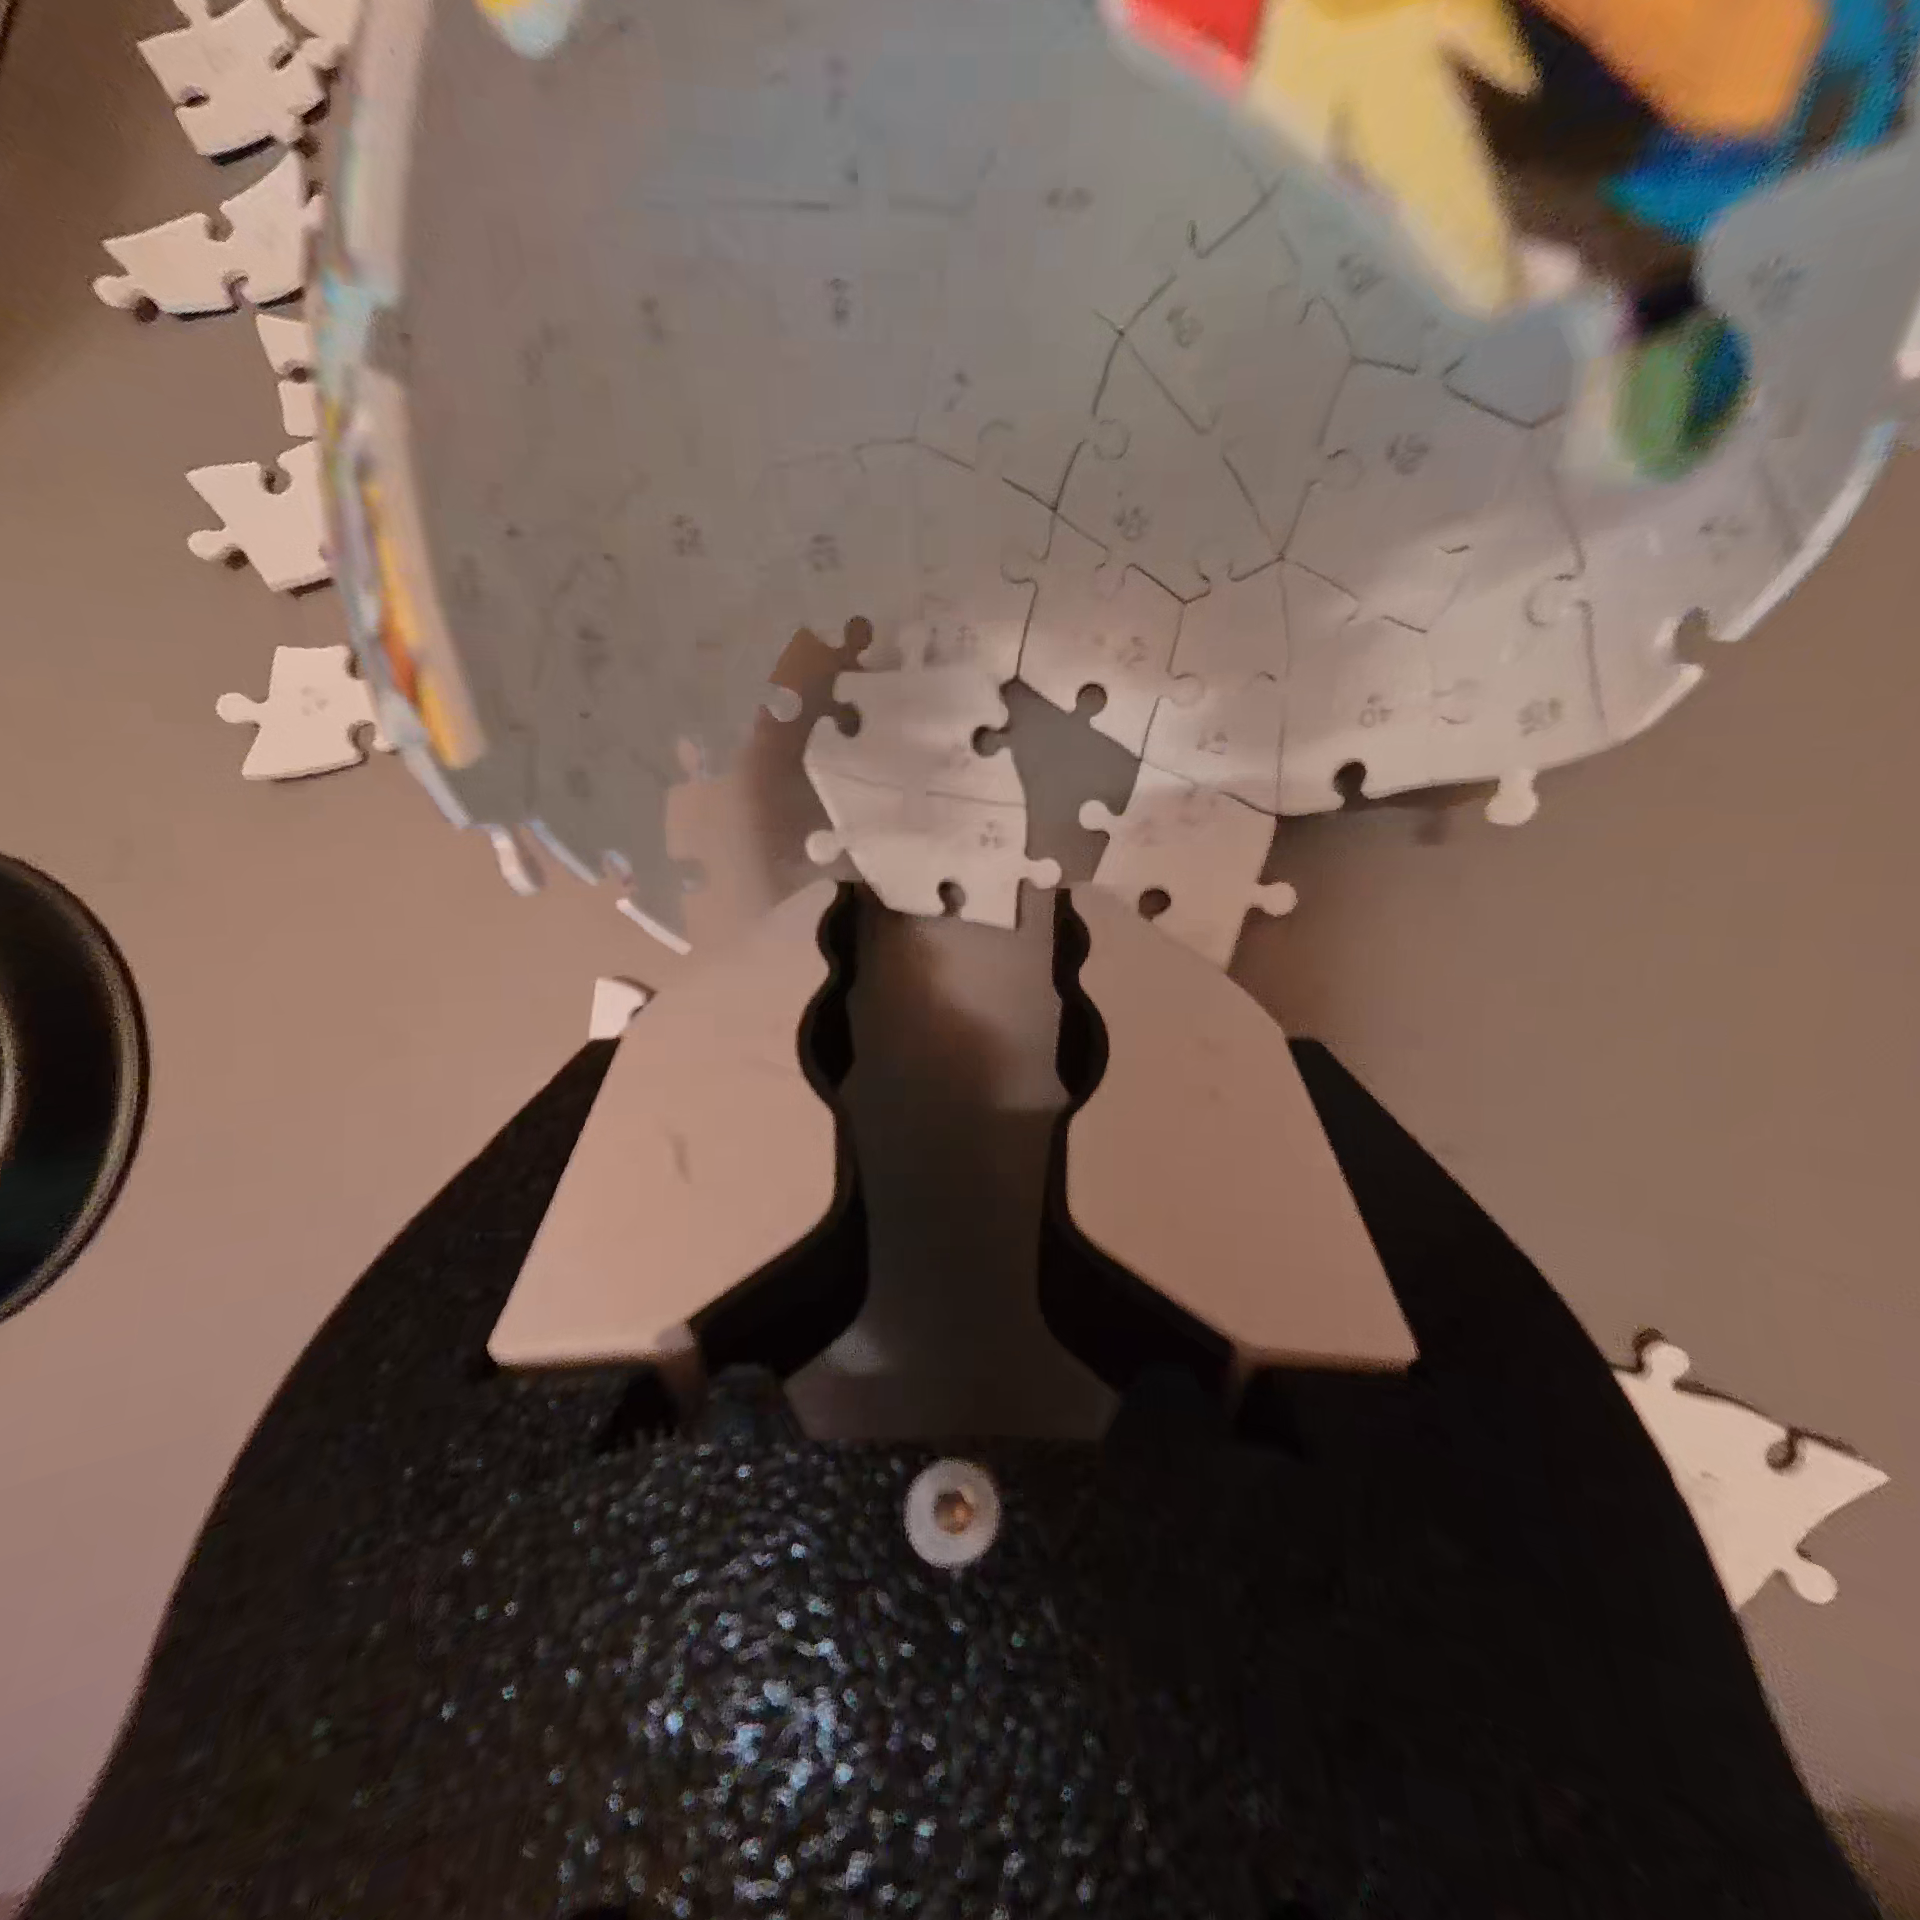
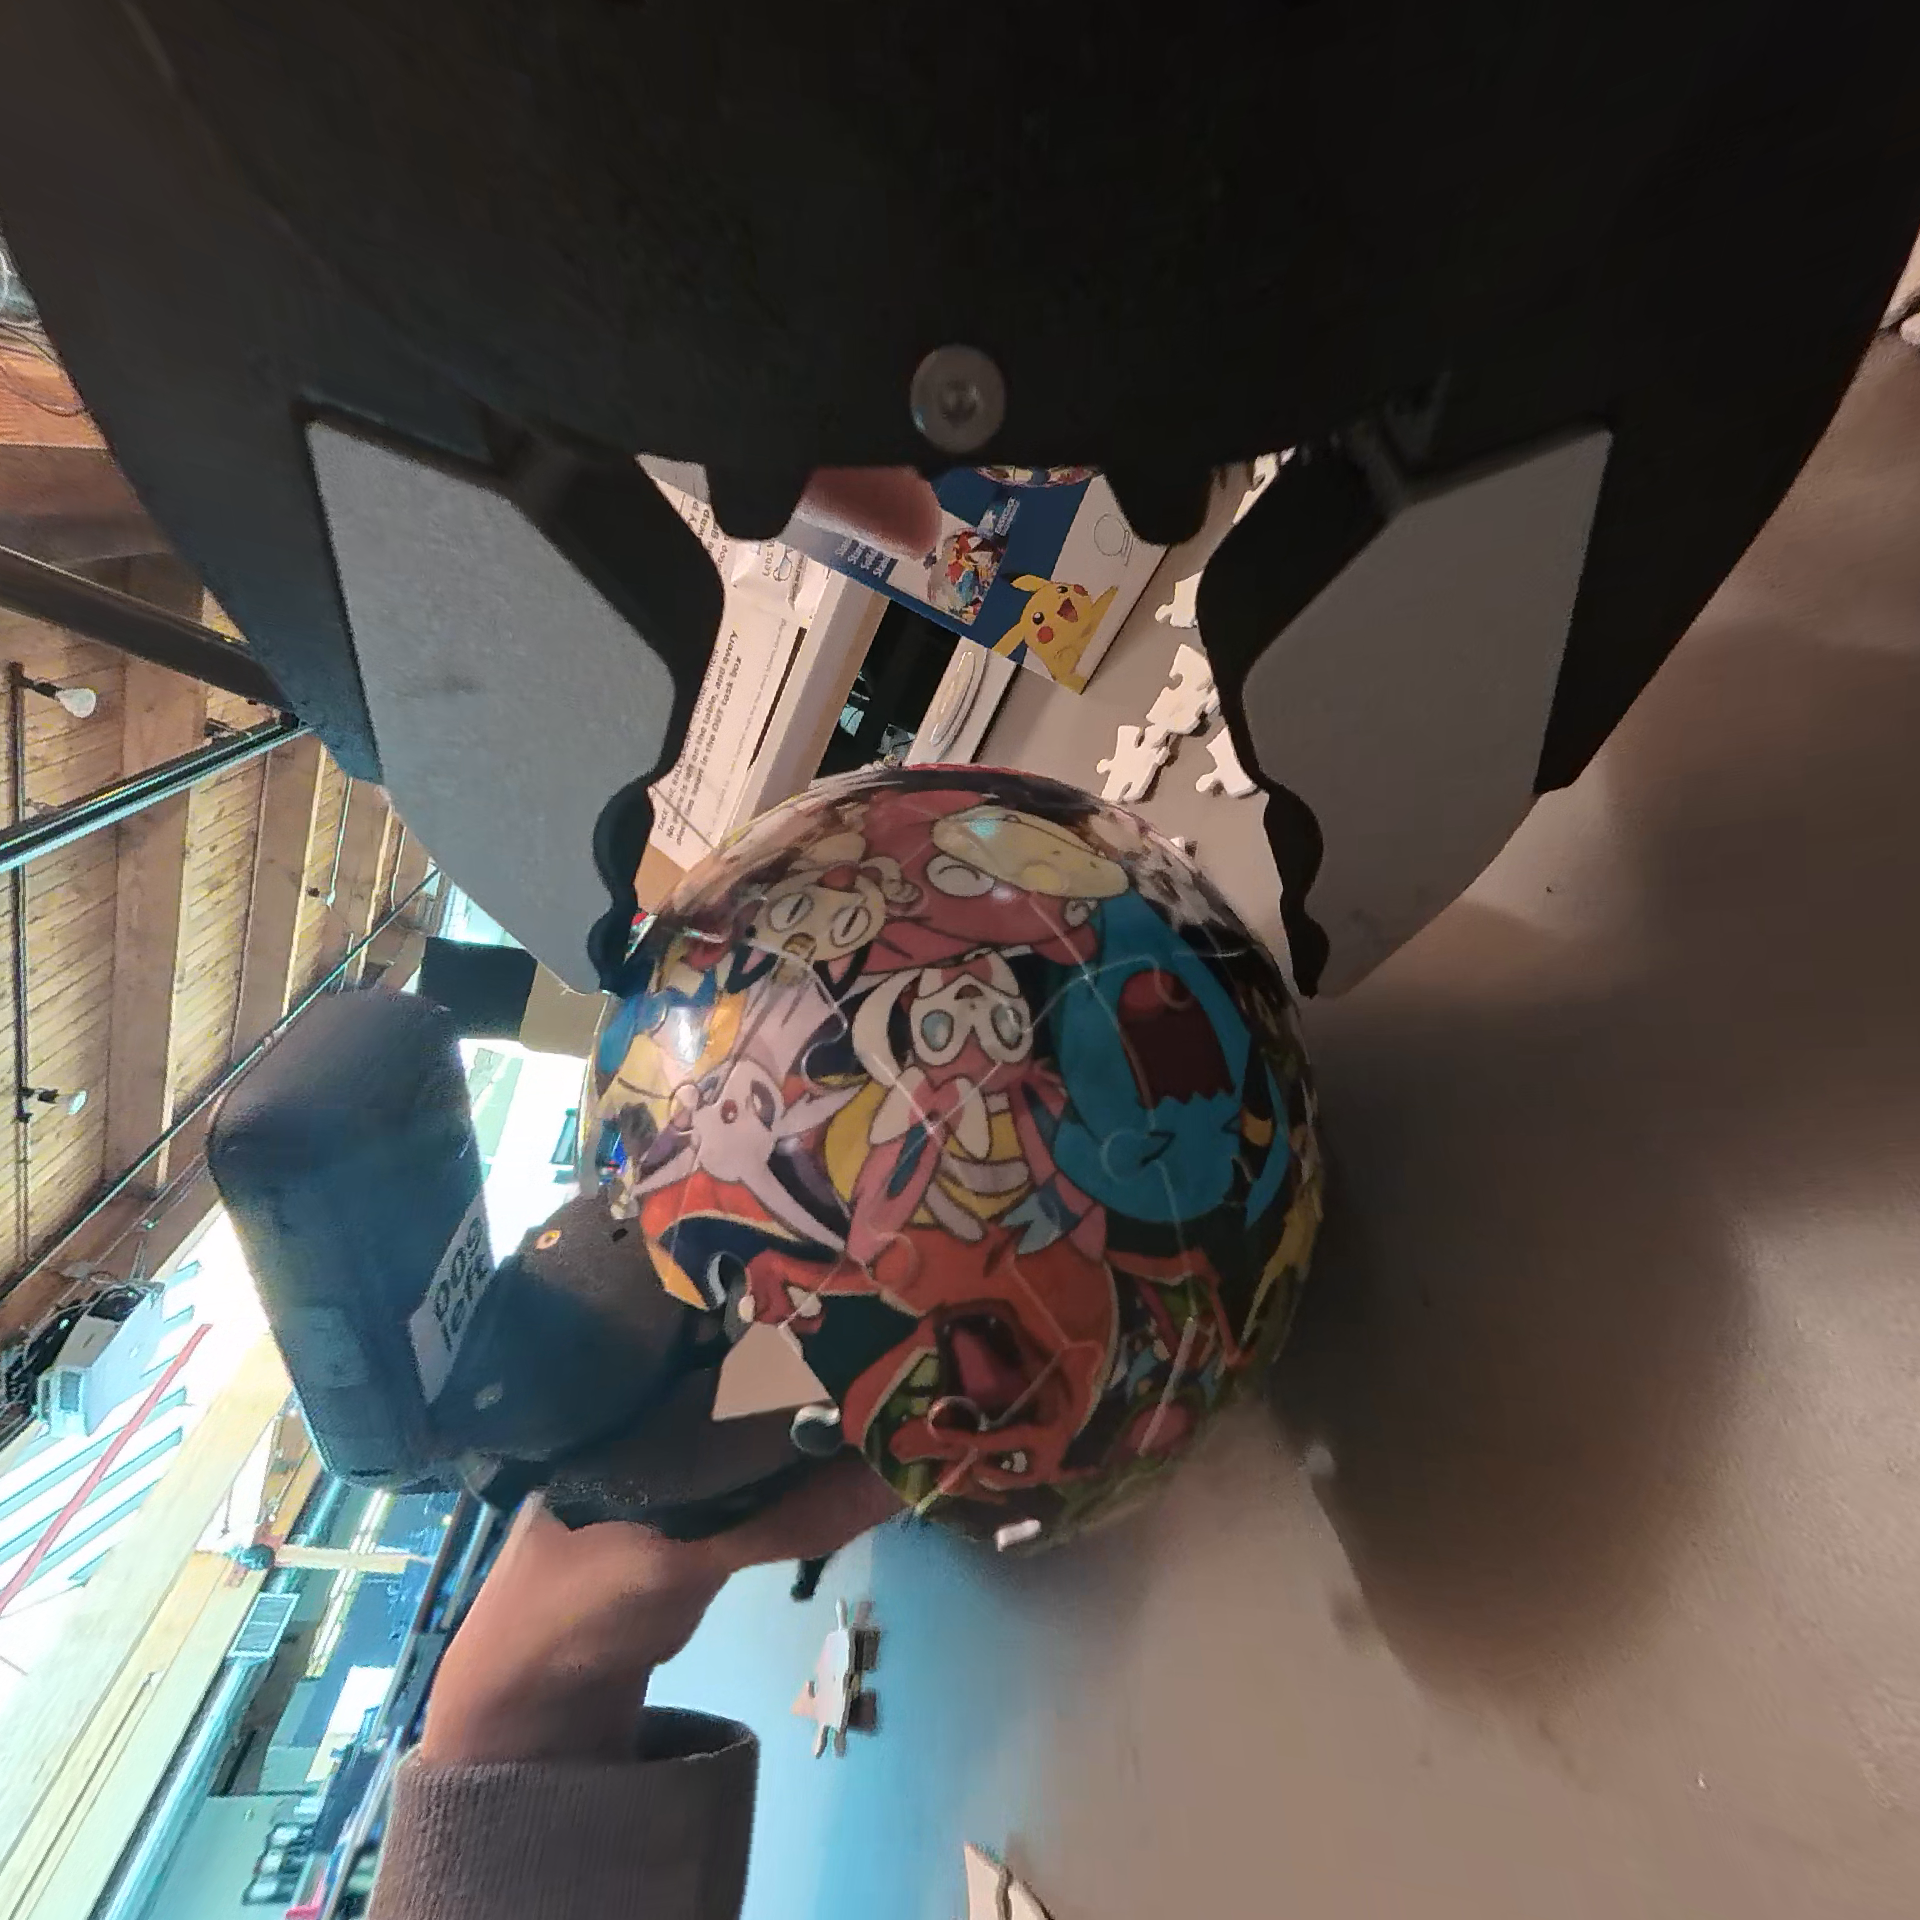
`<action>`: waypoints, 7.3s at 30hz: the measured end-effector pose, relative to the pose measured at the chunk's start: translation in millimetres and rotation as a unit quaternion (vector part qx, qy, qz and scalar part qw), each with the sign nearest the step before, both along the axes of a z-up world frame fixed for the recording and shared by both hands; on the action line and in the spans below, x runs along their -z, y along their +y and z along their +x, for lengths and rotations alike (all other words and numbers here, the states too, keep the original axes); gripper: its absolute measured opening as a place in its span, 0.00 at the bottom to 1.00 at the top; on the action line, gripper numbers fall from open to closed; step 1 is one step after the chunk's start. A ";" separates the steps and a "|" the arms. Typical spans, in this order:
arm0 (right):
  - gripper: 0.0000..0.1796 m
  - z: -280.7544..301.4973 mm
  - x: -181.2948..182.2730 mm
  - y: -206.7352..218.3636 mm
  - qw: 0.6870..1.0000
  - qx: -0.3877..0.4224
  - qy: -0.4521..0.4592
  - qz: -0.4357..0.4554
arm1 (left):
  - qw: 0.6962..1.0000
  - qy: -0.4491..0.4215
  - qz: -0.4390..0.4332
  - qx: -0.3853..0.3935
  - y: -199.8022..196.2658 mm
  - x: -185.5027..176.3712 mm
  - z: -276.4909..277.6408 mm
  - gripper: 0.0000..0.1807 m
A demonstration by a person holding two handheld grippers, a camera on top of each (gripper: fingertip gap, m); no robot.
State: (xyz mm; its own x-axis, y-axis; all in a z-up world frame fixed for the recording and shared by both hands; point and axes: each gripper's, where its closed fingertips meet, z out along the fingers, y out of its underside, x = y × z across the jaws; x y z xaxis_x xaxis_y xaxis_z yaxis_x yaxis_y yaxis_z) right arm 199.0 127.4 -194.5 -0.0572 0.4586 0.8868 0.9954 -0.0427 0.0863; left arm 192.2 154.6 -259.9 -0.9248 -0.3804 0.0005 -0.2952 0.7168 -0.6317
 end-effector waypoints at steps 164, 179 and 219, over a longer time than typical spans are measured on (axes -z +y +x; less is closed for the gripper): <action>0.68 5.4 0.1 -3.9 1.000 0.025 -0.005 -0.003 | 0.984 -0.001 -0.018 -0.178 22.9 -7.8 11.7 0.28; 0.69 5.6 0.5 -4.1 1.000 0.027 -0.003 -0.002 | 0.961 -0.008 -0.046 -0.272 29.3 -13.9 29.8 0.28; 0.69 7.3 0.9 -5.9 0.999 0.032 -0.007 -0.006 | 0.961 -0.009 -0.001 -0.277 51.0 -1.7 28.0 0.30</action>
State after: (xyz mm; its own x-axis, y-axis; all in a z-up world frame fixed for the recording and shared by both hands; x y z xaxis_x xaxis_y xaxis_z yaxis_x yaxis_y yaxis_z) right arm 206.3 121.4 -195.4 -0.0395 0.4729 0.8802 0.9893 -0.1054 0.1010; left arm 220.2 205.6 -258.2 -0.5803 -0.8143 -0.0136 -0.6197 0.4523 -0.6415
